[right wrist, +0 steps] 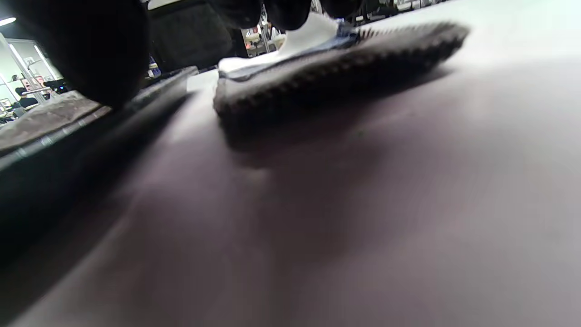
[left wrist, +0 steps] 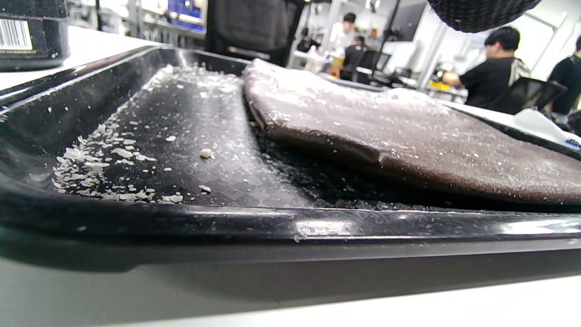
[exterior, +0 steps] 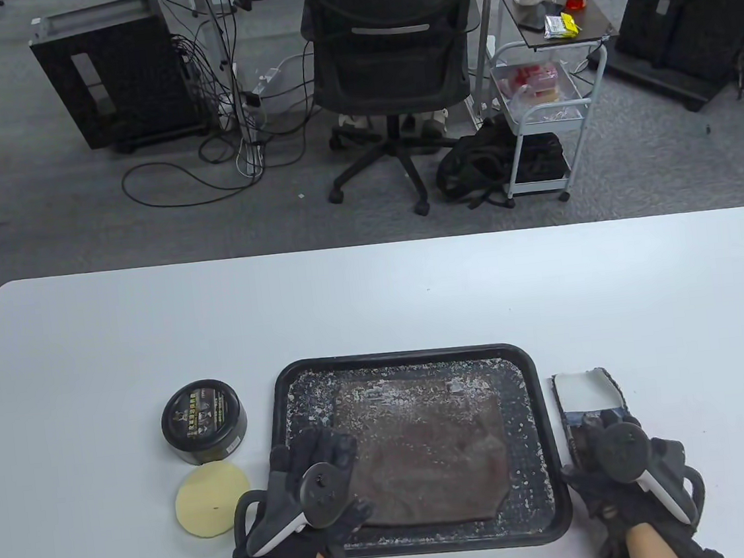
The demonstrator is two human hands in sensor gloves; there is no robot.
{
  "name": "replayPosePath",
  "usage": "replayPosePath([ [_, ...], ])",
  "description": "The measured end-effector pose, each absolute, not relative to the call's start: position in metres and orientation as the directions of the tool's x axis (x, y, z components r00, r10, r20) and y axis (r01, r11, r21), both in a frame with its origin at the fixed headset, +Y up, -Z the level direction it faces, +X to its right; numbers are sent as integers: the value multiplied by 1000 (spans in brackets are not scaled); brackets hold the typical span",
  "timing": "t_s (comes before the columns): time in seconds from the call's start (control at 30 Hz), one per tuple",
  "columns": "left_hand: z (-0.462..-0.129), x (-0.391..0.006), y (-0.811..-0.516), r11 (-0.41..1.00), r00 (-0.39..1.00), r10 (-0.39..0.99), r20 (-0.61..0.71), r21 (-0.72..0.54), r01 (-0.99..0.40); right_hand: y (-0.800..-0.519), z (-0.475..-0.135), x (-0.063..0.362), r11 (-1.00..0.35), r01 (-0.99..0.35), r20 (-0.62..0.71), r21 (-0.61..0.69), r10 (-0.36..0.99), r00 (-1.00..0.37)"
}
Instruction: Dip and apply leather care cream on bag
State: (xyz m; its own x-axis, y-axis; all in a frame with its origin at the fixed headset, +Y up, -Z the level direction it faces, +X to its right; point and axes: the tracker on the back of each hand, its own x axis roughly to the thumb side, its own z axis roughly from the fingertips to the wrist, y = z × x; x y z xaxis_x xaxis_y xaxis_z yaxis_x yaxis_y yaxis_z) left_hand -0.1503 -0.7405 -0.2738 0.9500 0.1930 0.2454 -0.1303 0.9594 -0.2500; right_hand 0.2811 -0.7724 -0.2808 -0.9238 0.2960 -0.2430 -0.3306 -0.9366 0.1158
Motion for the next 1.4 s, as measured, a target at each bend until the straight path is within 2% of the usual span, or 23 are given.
replayPosePath([
  [0.23, -276, -151, -742, 952, 946, 217, 240, -267, -150, -786, -290, 295, -890, -421, -289, 176, 362, -886],
  [0.4, -278, -151, -745, 947, 949, 214, 231, -286, -144, -784, -295, 290, -938, -271, -293, 216, 203, -934],
  [0.5, -279, -151, -746, 944, 950, 217, 225, -297, -145, -782, -296, 290, -961, -226, -307, 157, 170, -936],
  [0.6, -279, -151, -746, 938, 950, 222, 221, -314, -146, -778, -297, 286, -987, -102, -291, 124, 62, -955],
  [0.7, -280, -152, -747, 931, 951, 228, 211, -333, -149, -772, -298, 284, -998, -38, -309, 42, 23, -951],
  [0.77, -281, -153, -749, 927, 952, 229, 202, -344, -149, -770, -297, 285, -999, -34, -320, 7, 30, -947],
  [1.0, -289, -156, -759, 892, 959, 236, 155, -426, -150, -753, -288, 284, -970, -103, -393, -221, 185, -901],
  [1.13, -293, -158, -764, 867, 961, 238, 139, -476, -146, -732, -288, 256, -939, -65, -344, -338, 188, -920],
  [1.23, -294, -159, -766, 851, 959, 251, 132, -501, -154, -725, -292, 230, -930, -66, -307, -362, 186, -933],
  [1.4, -294, -161, -768, 846, 958, 259, 123, -508, -163, -724, -308, 157, -933, -45, -195, -356, 122, -973],
])
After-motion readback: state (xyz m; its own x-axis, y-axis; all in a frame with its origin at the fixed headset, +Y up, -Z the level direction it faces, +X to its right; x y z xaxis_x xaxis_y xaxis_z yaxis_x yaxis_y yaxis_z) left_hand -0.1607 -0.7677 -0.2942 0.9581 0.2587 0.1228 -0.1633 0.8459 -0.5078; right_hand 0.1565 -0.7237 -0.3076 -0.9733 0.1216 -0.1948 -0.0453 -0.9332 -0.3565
